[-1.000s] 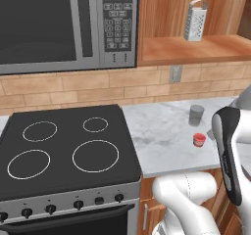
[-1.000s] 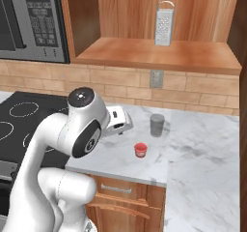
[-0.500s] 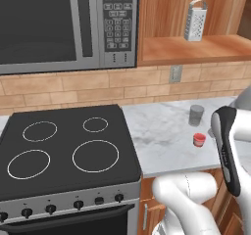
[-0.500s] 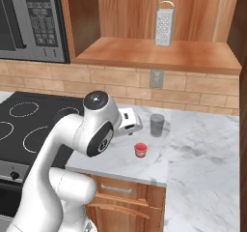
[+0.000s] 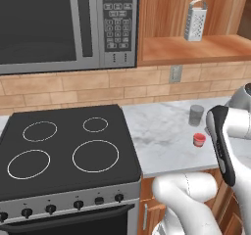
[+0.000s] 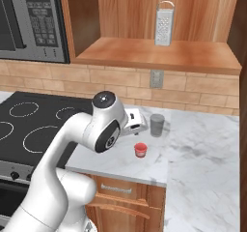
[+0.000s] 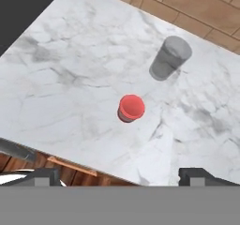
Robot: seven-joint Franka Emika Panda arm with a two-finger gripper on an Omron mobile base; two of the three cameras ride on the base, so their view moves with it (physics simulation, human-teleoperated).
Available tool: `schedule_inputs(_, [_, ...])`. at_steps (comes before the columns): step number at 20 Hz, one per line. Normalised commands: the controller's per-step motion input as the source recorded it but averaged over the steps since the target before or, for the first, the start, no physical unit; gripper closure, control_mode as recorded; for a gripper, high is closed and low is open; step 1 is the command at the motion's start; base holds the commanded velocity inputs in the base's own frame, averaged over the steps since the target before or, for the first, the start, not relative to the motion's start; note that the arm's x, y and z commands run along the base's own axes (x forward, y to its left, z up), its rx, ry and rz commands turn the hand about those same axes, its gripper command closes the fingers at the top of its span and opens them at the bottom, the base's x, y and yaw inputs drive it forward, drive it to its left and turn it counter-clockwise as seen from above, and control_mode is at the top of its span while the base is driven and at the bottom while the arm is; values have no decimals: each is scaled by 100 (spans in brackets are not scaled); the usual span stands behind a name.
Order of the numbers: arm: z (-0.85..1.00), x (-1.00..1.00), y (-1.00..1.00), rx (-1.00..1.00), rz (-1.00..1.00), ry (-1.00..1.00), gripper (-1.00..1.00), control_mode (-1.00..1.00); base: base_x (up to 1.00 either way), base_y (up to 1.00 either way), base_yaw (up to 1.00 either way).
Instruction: Pick the cereal and jam from the counter and place them in the cabinets closest to them.
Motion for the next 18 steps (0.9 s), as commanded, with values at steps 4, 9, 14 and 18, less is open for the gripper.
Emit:
schedule_inputs(4, [-5,5,-1,0,-2,0,-100,-100,0,0,0])
schedule_inputs(9, [-4,3,0,0,0,2,-100,-100,0,0,0])
schedule_inputs(14, [-18,15,0,1,0,5,-100,-100,0,0,0])
schedule_inputs(18, [-29,22,0,0,0,6,-100,-100,0,0,0])
